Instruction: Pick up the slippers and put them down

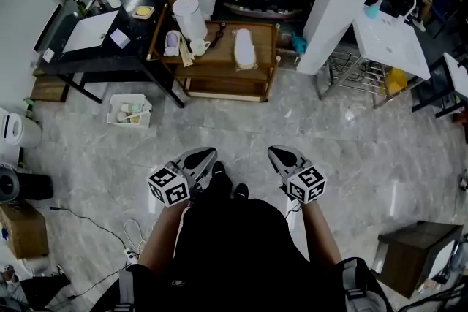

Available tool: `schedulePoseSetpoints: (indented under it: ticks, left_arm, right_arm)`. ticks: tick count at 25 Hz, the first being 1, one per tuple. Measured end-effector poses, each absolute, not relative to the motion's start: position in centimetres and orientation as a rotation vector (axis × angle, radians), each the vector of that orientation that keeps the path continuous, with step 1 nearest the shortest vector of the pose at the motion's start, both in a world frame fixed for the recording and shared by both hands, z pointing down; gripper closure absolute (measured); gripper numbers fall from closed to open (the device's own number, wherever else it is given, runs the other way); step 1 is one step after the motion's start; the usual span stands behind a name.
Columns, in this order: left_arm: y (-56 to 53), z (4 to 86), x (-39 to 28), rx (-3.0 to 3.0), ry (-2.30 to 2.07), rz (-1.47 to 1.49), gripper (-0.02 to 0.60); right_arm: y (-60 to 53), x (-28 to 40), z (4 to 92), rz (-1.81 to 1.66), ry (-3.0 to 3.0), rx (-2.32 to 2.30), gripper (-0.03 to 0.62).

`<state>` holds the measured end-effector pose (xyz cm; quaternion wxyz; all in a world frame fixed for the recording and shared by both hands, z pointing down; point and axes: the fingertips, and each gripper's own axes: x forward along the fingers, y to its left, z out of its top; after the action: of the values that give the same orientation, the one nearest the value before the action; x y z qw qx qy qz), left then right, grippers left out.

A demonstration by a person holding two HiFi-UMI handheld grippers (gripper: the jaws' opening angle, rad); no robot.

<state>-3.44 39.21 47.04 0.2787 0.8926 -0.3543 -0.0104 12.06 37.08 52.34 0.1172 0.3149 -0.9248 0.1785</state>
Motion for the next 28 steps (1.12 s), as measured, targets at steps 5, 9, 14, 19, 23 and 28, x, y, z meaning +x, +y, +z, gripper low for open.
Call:
schedulePoseSetpoints:
  ticks: [5, 9, 14, 19, 23, 28]
  left_arm:
    - [38.1, 47.9, -4.8, 2.367, -0.961, -0.042, 0.571]
    - [35.8, 48.5, -5.1, 2.369, -0.942, -0.041, 0.571]
    - [32.3, 49.7, -5.3, 2.358, -0.9, -0.05, 0.571]
    - [29.4, 51.6, -6.0, 2.342, -0.86, -0.013, 0.571]
    - [27.0, 53.3, -6.5, 2.354, -0.804, 0.06, 0.571]
    - [23.8, 54.0, -7.3, 2.368, -0.731, 0.101, 0.571]
  right_arm:
    - [36.3, 10.5, 52.5, 0.519, -2.697, 0.893, 0.586]
    - [34.7, 10.2, 53.1, 0.529, -2.665, 0.902, 0.586]
    - [32.1, 9.3, 52.9, 0.533, -2.636, 0.871, 0.586]
    - [28.9, 7.5, 53.1, 0.529, -2.603, 0.852, 0.586]
    - [26.2, 5.5, 53.1, 0.524, -2.595, 0.837, 0.586]
    - [23.3, 3.0, 53.0, 0.533, -2.598, 0.873, 0.586]
